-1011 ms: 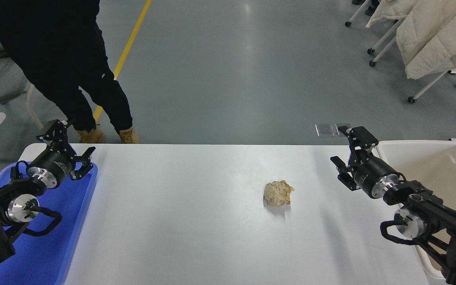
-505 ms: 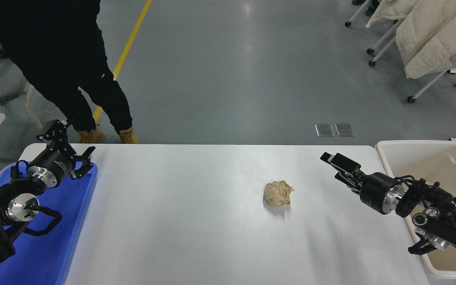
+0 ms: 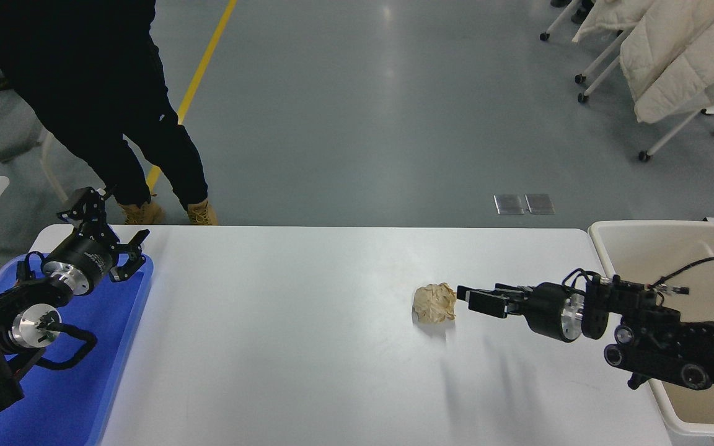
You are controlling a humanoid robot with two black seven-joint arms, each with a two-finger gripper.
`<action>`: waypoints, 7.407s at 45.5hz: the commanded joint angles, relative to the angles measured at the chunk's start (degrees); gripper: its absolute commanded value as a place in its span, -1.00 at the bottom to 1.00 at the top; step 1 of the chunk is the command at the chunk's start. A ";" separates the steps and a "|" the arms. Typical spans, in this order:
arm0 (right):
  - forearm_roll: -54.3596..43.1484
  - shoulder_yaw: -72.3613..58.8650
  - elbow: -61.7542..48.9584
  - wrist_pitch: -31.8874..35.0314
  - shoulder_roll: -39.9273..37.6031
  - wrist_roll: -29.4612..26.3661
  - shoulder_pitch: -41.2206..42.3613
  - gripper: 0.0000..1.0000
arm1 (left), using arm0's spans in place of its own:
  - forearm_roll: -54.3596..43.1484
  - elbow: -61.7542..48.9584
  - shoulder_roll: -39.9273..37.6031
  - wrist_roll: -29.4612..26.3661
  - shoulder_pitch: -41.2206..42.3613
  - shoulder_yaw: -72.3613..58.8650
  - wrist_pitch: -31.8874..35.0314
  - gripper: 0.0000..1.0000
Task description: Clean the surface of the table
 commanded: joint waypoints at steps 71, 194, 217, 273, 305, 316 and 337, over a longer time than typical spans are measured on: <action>0.08 -15.68 -38.69 3.97 26.86 -0.05 -5.45 0.80 | 0.05 -0.01 0.00 -0.01 -0.01 0.04 0.00 1.00; 7.73 -8.47 14.22 64.26 -38.54 -0.75 55.55 -1.00 | 0.05 -0.01 0.00 -0.01 -0.01 -0.05 0.00 1.00; 8.08 -8.04 -17.06 54.61 -34.32 -1.01 34.73 -1.00 | -0.04 -0.01 0.00 -0.01 -0.01 0.04 0.00 1.00; 40.33 -3.90 -68.31 17.25 11.12 -8.22 -23.73 -1.00 | 0.05 -0.01 0.00 -0.01 -0.01 0.04 0.00 1.00; 46.04 2.59 -68.75 17.16 10.16 -9.80 -21.62 1.00 | -0.04 -0.01 0.00 -0.01 -0.01 0.04 0.00 1.00; 51.67 7.26 -68.57 17.68 8.66 -9.80 -17.05 1.00 | 0.05 -0.01 0.00 -0.01 -0.01 0.04 0.00 1.00; 51.94 8.31 -68.04 19.00 3.04 -9.36 -11.08 1.00 | -0.04 -0.01 0.00 -0.01 -0.01 -0.05 0.00 1.00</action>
